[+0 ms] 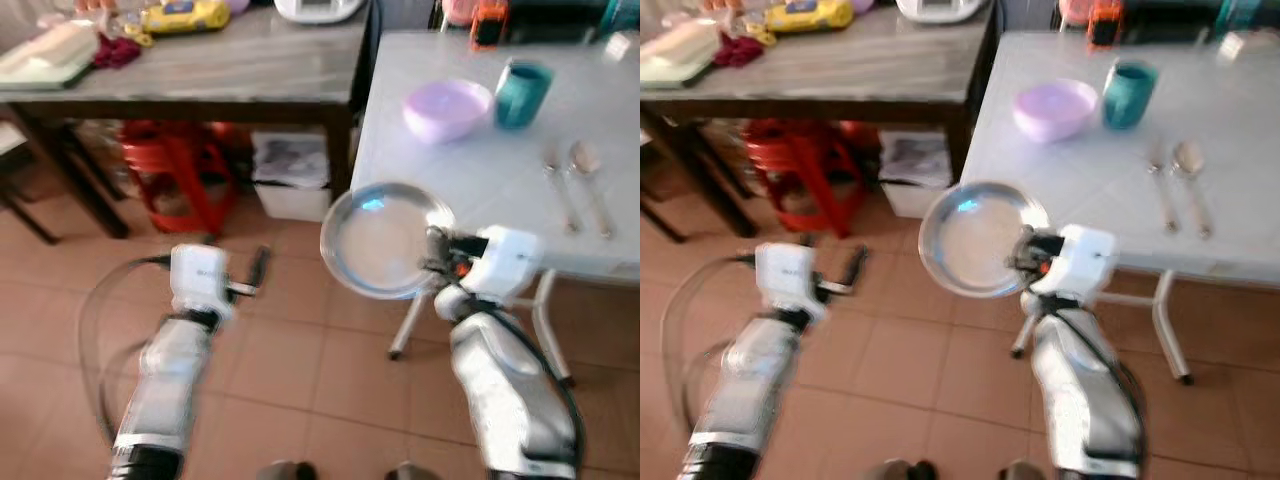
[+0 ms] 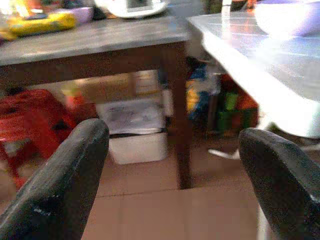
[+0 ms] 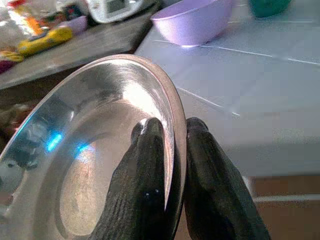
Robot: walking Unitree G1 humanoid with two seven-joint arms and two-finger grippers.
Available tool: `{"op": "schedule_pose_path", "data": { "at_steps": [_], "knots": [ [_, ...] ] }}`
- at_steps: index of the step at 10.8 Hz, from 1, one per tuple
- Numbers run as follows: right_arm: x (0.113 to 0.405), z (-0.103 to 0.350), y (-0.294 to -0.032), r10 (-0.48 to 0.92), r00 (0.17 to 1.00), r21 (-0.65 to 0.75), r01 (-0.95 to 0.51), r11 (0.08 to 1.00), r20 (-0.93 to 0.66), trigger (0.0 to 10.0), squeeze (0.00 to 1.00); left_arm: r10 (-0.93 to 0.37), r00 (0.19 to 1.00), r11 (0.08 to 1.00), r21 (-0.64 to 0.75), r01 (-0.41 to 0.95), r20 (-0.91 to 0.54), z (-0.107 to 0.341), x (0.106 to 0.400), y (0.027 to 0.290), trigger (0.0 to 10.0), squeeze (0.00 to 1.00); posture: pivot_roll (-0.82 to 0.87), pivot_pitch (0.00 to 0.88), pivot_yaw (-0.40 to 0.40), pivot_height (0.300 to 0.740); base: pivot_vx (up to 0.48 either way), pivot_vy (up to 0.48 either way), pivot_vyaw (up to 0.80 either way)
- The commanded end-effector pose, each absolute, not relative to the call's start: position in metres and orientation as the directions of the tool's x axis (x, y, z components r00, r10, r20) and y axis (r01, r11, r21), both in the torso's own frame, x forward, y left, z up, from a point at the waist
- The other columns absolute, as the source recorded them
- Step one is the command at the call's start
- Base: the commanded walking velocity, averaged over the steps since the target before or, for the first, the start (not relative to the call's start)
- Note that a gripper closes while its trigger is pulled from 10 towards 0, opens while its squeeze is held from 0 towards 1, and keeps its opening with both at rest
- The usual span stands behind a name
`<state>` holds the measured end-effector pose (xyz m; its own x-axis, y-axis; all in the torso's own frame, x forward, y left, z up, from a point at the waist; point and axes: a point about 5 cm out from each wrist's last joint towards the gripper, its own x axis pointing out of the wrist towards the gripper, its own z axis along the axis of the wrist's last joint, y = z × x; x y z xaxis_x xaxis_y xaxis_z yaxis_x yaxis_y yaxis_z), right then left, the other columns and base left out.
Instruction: Setting the table
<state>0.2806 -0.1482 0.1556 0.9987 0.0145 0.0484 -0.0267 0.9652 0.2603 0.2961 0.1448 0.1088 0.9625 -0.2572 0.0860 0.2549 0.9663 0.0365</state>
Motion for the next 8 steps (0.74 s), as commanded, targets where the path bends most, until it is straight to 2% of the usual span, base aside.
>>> {"op": "schedule_pose_path", "data": {
  "at_steps": [1,2,8],
  "knots": [
    [0.2800,0.1592,-0.1409,0.031,0.997,0.275,-0.049,0.960,0.068,10.0,0.00,-0.239,0.967,0.970,0.057,0.234,0.085,0.1099,0.2972,0.1525,10.0,0.00,-0.06,0.142,0.097,0.740,0.000,0.345,-0.41],
    [0.2801,0.1587,-0.1403,0.033,0.997,0.277,-0.050,0.960,0.067,10.0,0.00,-0.240,0.967,0.970,0.059,0.235,0.086,0.1100,0.2971,0.1525,10.0,0.00,-0.06,0.143,0.098,0.740,0.000,0.364,-0.40],
    [0.2802,0.1560,-0.1408,0.028,0.997,0.264,-0.044,0.964,0.065,10.0,0.00,-0.307,0.944,0.952,0.054,0.302,0.123,0.1163,0.2942,0.1466,10.0,0.00,-0.06,0.140,0.101,0.740,0.000,0.000,0.00]
  ]
}}
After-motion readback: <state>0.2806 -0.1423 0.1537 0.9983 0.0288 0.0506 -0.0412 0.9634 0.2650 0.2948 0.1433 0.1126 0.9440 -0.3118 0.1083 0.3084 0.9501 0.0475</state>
